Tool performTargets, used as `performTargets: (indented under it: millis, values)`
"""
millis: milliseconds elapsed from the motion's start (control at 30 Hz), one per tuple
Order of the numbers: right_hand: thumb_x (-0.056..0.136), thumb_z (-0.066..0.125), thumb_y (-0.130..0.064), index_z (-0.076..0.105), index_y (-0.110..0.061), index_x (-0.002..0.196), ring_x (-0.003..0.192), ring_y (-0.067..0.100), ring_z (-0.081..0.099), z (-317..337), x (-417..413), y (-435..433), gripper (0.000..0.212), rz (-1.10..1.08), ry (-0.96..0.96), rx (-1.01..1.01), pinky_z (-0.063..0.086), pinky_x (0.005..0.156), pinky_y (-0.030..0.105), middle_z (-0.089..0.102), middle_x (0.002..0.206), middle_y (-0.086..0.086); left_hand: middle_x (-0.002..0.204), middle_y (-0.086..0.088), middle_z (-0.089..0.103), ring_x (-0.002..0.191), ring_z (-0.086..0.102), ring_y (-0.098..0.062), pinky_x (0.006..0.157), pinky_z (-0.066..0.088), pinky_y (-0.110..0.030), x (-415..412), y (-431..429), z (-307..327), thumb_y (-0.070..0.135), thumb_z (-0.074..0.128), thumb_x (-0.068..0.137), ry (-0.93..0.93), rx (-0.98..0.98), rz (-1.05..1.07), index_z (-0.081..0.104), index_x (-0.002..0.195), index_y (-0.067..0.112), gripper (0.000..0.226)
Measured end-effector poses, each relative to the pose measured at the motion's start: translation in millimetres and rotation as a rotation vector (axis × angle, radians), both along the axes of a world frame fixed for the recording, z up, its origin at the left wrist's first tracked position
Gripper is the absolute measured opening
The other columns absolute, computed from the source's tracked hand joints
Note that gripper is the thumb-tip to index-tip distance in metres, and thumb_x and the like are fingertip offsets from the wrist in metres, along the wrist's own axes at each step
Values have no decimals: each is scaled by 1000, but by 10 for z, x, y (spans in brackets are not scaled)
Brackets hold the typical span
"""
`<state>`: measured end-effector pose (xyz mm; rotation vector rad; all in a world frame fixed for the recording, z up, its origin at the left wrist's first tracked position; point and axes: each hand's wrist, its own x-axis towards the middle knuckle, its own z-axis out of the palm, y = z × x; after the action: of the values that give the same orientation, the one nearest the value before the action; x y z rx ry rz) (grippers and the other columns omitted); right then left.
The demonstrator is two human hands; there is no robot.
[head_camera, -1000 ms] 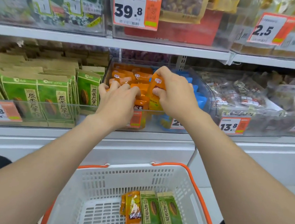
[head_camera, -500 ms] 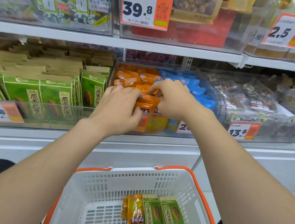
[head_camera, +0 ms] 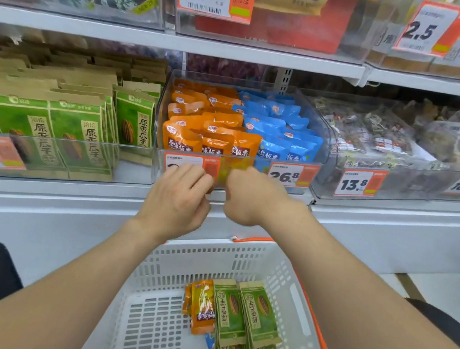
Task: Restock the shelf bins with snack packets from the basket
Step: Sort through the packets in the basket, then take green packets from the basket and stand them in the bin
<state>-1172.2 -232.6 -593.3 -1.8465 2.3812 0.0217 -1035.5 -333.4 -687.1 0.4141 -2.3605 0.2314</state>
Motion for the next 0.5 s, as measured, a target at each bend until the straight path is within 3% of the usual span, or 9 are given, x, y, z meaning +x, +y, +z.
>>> performTargets:
  millis: [133, 200, 267, 300, 333, 433, 500]
  values:
    - [96, 47, -6, 49, -13, 76, 77, 30, 57, -536, -35, 155, 22, 23, 2, 440, 49, 68, 39, 56, 85, 7, 87, -4, 52, 78, 49, -29, 64, 39, -40, 61, 81, -480, 17, 52, 83, -261, 175, -26, 57, 88, 13, 8]
    - [98, 49, -6, 52, -14, 79, 73, 28, 55, -802, -47, 236, 20, 69, -2, 501, 50, 69, 39, 59, 89, 7, 92, -2, 55, 85, 54, -27, 72, 45, -40, 112, 164, -687, 21, 53, 87, -443, 280, 5, 61, 94, 17, 11]
    - [97, 53, -8, 60, -15, 96, 85, 27, 62, -1067, -52, 312, 11, 127, -2, 536, 55, 78, 38, 63, 111, 11, 103, -1, 59, 95, 58, -26, 79, 50, -40, 134, 307, -840, 25, 53, 93, -664, 383, 40, 65, 107, 20, 19]
    - [97, 55, -8, 63, -15, 109, 94, 27, 65, -1216, -52, 350, 16, 141, 6, 560, 56, 84, 39, 62, 121, 11, 108, -1, 60, 99, 60, -26, 82, 52, -41, 136, 383, -920, 26, 52, 95, -762, 420, 43, 65, 113, 22, 23]
    - [96, 57, -7, 63, -14, 114, 98, 28, 65, -1331, -40, 405, 20, 149, 16, 585, 56, 84, 39, 62, 121, 10, 111, -1, 61, 101, 61, -27, 85, 53, -41, 129, 462, -997, 27, 51, 97, -852, 453, 41, 65, 117, 22, 25]
    - [95, 60, -5, 62, -13, 100, 94, 29, 64, -1667, -26, 575, 10, 196, 67, 618, 54, 74, 37, 63, 103, 6, 111, -3, 65, 97, 64, -28, 83, 56, -41, 100, 694, -1236, 24, 49, 99, -1059, 542, 26, 67, 115, 19, 25]
    - [95, 60, -1, 64, -11, 113, 99, 29, 65, -1870, -35, 711, 21, 227, 111, 674, 53, 76, 38, 65, 112, 8, 105, -5, 66, 89, 61, -28, 75, 52, -38, 83, 828, -1363, 24, 47, 102, -1205, 598, 11, 64, 104, 14, 19]
